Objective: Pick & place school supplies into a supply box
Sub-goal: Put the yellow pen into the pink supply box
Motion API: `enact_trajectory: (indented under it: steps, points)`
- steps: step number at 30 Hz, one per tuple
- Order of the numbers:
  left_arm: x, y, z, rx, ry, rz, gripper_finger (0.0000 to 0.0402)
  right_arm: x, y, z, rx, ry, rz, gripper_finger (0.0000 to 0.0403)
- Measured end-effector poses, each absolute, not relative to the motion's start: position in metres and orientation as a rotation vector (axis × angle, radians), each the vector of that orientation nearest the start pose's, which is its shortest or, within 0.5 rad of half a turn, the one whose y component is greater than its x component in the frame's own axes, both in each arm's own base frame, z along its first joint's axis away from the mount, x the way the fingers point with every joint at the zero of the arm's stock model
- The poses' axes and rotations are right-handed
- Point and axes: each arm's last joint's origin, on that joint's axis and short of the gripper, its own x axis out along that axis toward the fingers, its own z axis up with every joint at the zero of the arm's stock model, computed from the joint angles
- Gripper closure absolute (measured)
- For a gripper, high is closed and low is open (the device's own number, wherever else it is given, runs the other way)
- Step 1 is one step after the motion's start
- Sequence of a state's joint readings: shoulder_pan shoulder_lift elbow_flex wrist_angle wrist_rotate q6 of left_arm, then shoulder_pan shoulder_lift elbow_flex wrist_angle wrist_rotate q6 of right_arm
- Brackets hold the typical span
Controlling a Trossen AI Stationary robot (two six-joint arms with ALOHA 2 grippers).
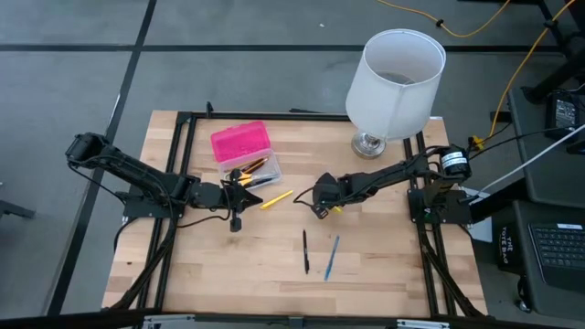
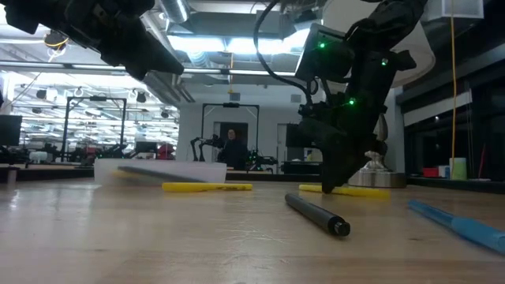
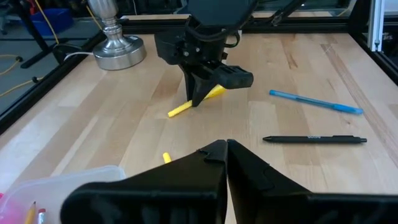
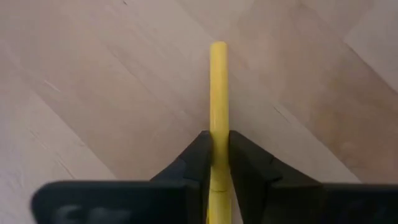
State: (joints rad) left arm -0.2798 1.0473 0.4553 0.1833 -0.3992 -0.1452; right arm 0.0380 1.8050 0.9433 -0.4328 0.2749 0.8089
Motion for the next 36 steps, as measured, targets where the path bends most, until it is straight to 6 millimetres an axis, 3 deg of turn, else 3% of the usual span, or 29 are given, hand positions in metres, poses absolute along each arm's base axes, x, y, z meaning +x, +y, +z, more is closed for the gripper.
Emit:
enact_trajectory:
  steps: [4,17,29,36]
  points:
    - [0.206,-0.048,0.208,-0.007,0.376,0.145,0.0396,0.312,0.004,0.121,0.471,1.105,-0.703,0.0374]
    - [0.206,-0.048,0.208,-0.006,0.375,0.145,0.0396,0.308,0.014,0.132,0.397,1.109,-0.613,0.0374]
    - [0.206,-0.048,0.208,-0.008,0.376,0.139,0.0396,0.3,0.021,0.193,0.378,0.932,-0.42,0.0369]
    - [0.206,-0.048,0.208,-0.008,0.376,0.14,0.0396,0.296,0.019,0.226,0.233,0.726,-0.313,0.0374]
